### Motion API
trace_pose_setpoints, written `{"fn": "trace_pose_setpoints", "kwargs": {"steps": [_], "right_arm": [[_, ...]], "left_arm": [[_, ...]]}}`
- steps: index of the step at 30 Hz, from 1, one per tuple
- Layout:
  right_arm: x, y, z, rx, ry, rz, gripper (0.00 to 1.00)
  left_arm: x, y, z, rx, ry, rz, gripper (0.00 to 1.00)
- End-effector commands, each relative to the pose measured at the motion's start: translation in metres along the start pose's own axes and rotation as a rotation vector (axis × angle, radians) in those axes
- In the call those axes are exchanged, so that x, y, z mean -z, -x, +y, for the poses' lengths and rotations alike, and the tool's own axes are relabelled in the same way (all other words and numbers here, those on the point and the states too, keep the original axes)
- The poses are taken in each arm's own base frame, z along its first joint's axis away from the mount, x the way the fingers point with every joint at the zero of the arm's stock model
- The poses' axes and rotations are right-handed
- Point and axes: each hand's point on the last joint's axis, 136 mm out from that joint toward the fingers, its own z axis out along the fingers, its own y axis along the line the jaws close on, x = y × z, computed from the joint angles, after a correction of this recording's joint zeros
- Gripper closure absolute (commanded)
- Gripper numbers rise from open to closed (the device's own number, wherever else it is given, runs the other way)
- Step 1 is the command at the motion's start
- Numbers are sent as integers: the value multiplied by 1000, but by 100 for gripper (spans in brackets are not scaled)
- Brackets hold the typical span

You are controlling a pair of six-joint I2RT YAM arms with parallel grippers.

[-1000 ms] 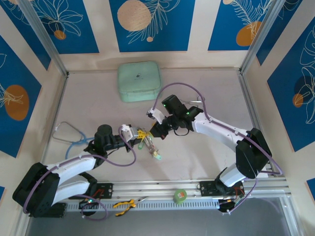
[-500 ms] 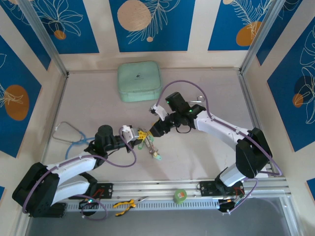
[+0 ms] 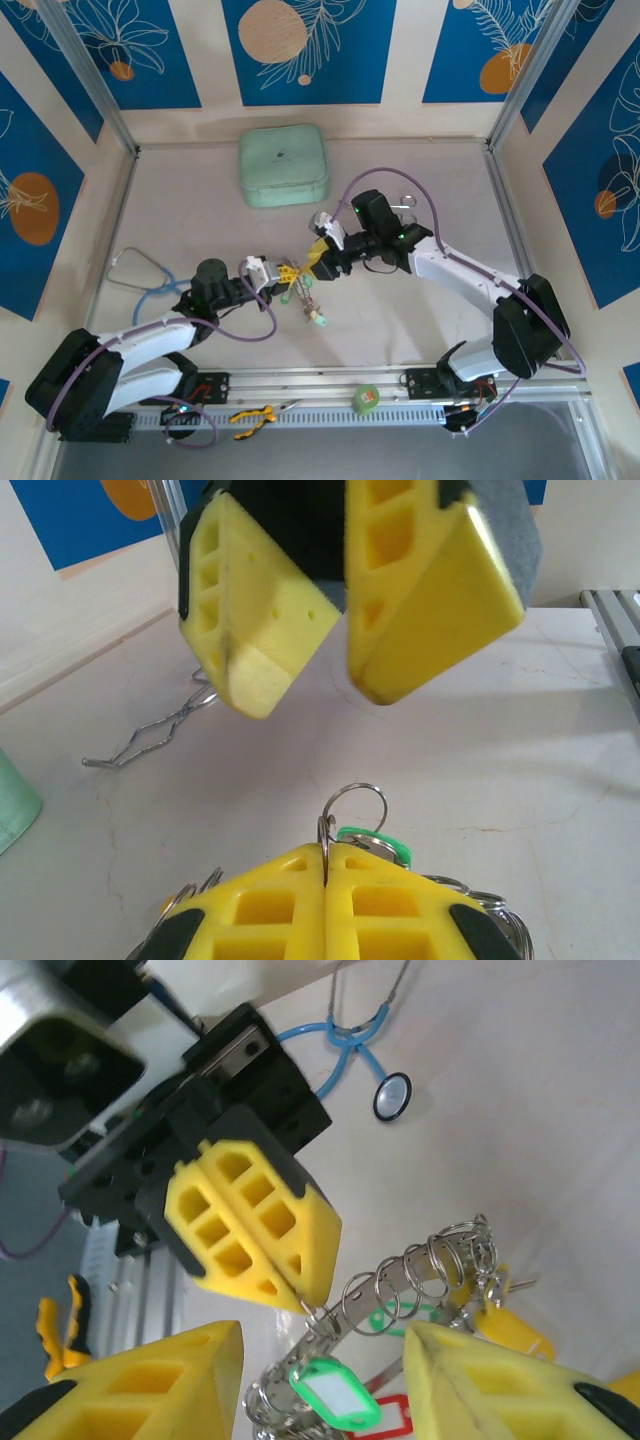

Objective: Put the keys on the keyring

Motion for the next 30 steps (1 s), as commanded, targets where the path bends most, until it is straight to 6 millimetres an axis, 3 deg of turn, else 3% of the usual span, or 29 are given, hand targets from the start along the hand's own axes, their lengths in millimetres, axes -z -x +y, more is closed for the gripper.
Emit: {"fn": "trace_pose_setpoints", "kwargs": {"steps": [1,4,7,13,30], "right_arm": [[-5,8,3,-241,19,26,54],[-11,-3,12,-261,23,81,53],[-15,-13,11,-112,-16,64,53],[-10,-9,8,218,-43,-58,55],[-20,-17,0,217,28,-31,66]], "left_arm": [[0,16,1,-12,14,-70,100],[0,14,2,-3,21,-67,100],[0,12,1,6,16,-72,100],[-1,11,-2,15,3,-79,100],[-3,14,-4,17,-21,-105,100]]}}
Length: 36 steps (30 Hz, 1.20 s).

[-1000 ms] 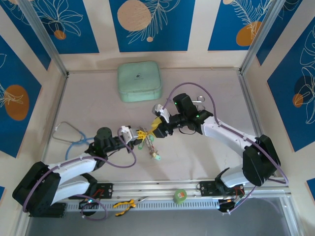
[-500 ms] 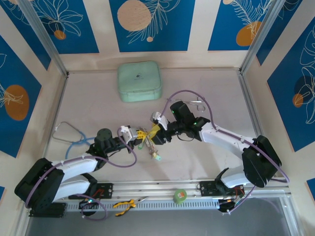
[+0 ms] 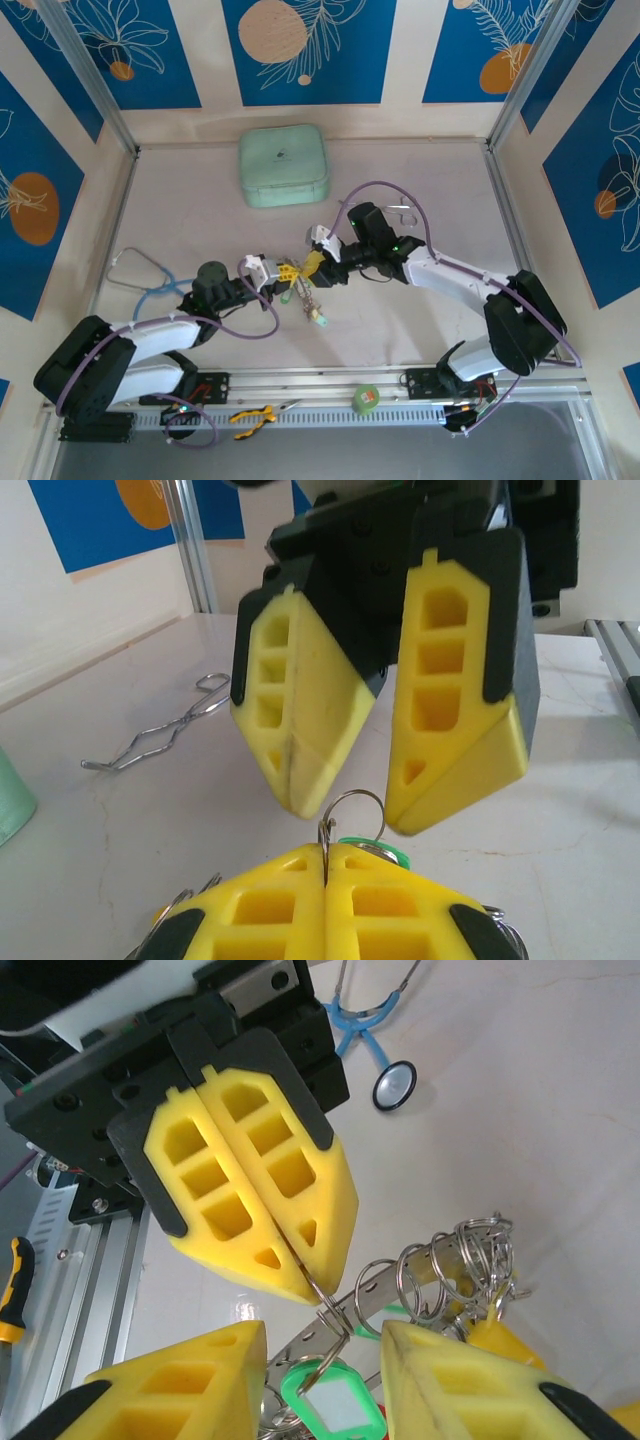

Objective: Put the keys on the keyring

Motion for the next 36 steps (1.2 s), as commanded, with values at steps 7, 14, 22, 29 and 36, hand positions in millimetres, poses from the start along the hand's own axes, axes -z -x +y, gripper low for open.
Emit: {"fn": "trace_pose_setpoints", "kwargs": {"steps": [7,14,22,29,36], "right_arm": [[-6,10,-3,67,48,-38,71],[-6,9,-1,57,109,-58,84],[-4,9,4,79,152,-70,100],[2,13,1,140,95,-35,100],[0,7,6,282,36,109,100]], "left_arm": [[0,14,-9,-24,-46,-60,100],[0,15,-9,-25,-48,-61,100],[0,16,-8,-25,-43,-61,100],[-2,6,-6,-7,-41,19,83],[0,-1,-9,-25,-58,99,82]]}}
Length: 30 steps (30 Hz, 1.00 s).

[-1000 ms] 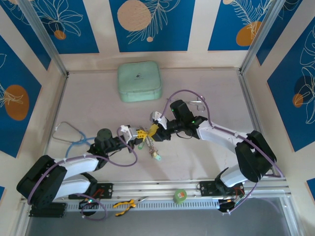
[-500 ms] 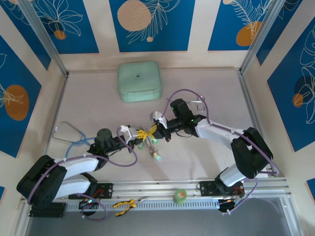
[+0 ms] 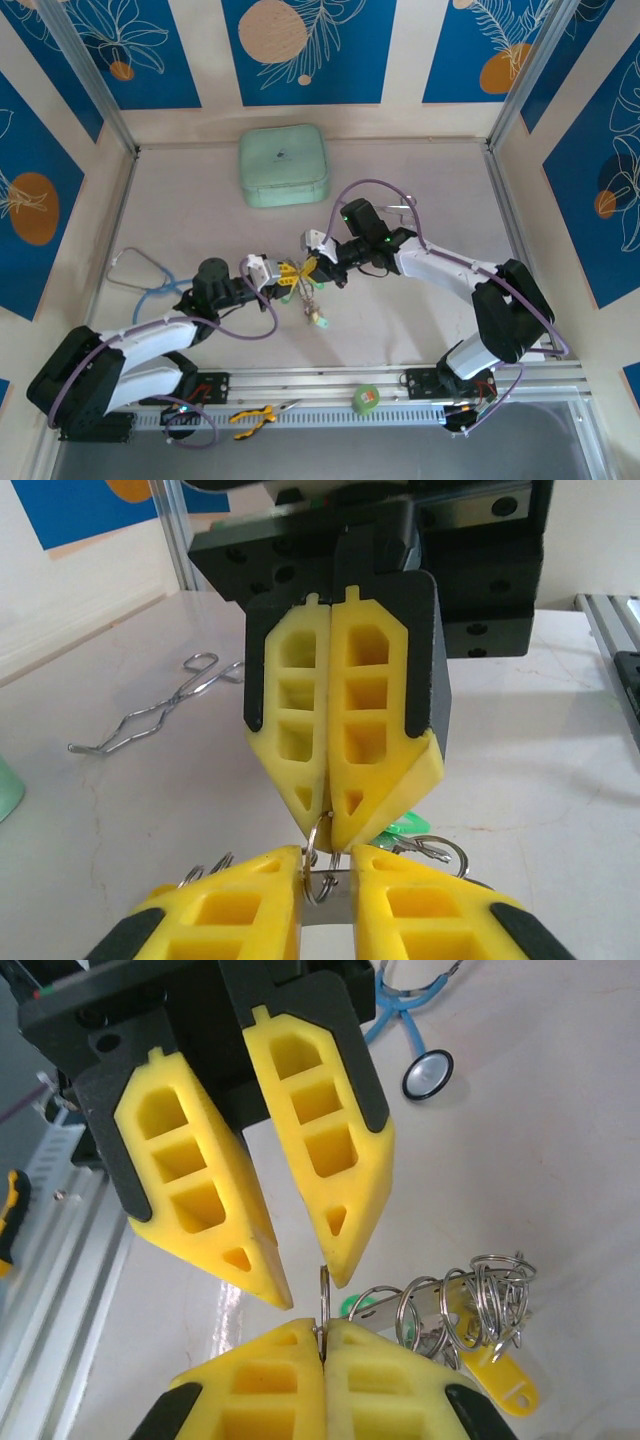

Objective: Put the keys on the keyring

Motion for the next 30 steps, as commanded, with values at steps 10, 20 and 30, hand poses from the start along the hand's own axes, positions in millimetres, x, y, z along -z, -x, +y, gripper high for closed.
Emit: {"fn": "trace_pose_setpoints", "kwargs": {"steps": [10,20,30], "right_arm": [[7,26,13,227,-20,122,100],[20,20,0,61,-54,-32,66],[9,14,3,19,-19,-53,67]], "left_arm": [[-2,-2,-5,-40,-43,88,94],[1,9,-2,-60,-5,-21,100],[0,14,-5,-55,-12,-83,100]]}}
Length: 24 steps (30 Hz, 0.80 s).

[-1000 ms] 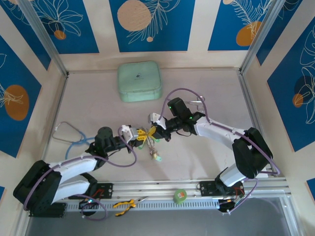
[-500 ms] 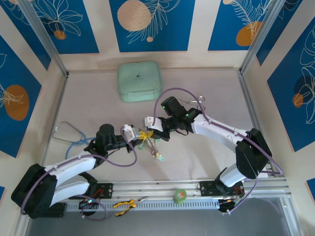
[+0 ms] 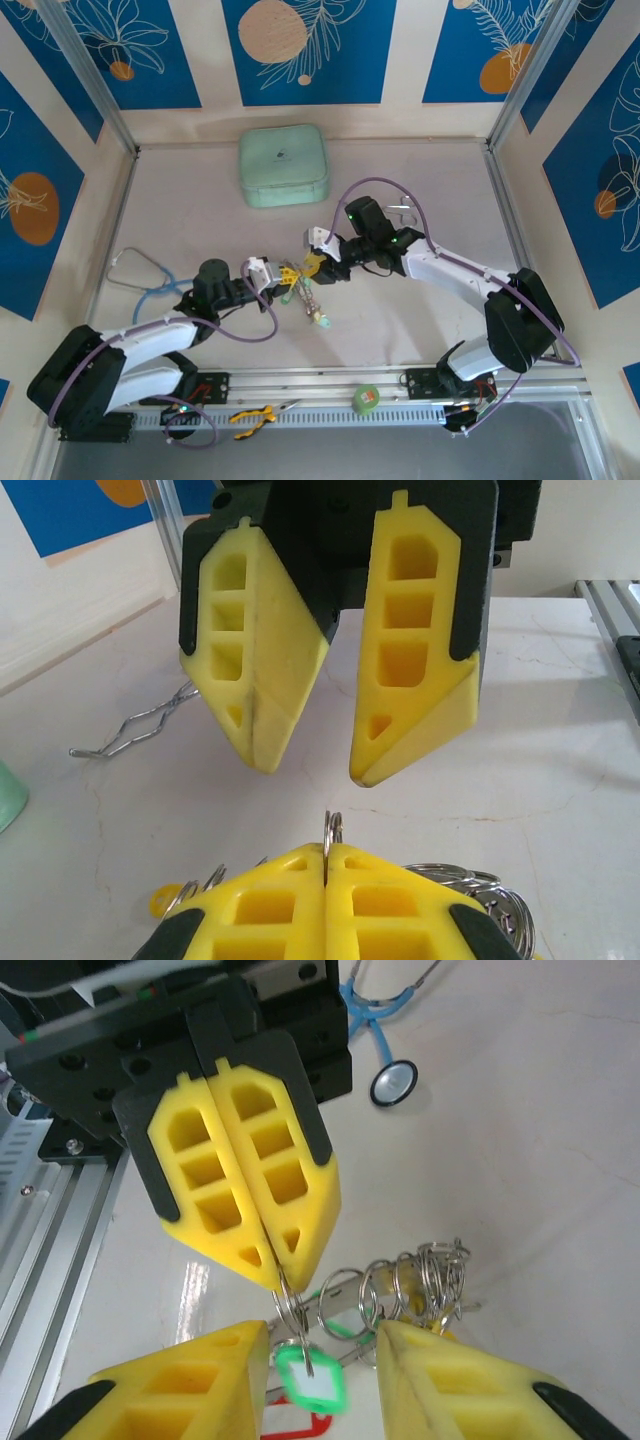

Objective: Put the keys on the keyring

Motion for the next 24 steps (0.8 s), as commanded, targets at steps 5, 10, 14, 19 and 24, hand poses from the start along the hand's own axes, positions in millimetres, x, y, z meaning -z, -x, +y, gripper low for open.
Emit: {"fn": "trace_pose_setpoints", "kwargs": {"steps": [5,10,14,19,24], "right_arm": [[-12,-1,7,-14,64,-25,71],[-16,-4,10,-8,86,-26,72],[-18,-4,10,0,86,-30,75],[-22,-6,11,7,100,-31,75],[-25,-7,8,15,93,-36,89]], "left_arm": [[1,16,-3,-16,-7,-78,100],[1,15,-3,-14,-7,-78,100],[1,16,-3,-12,-5,-80,100],[2,15,-2,-10,0,-81,100],[2,15,-2,-9,1,-81,100]]}}
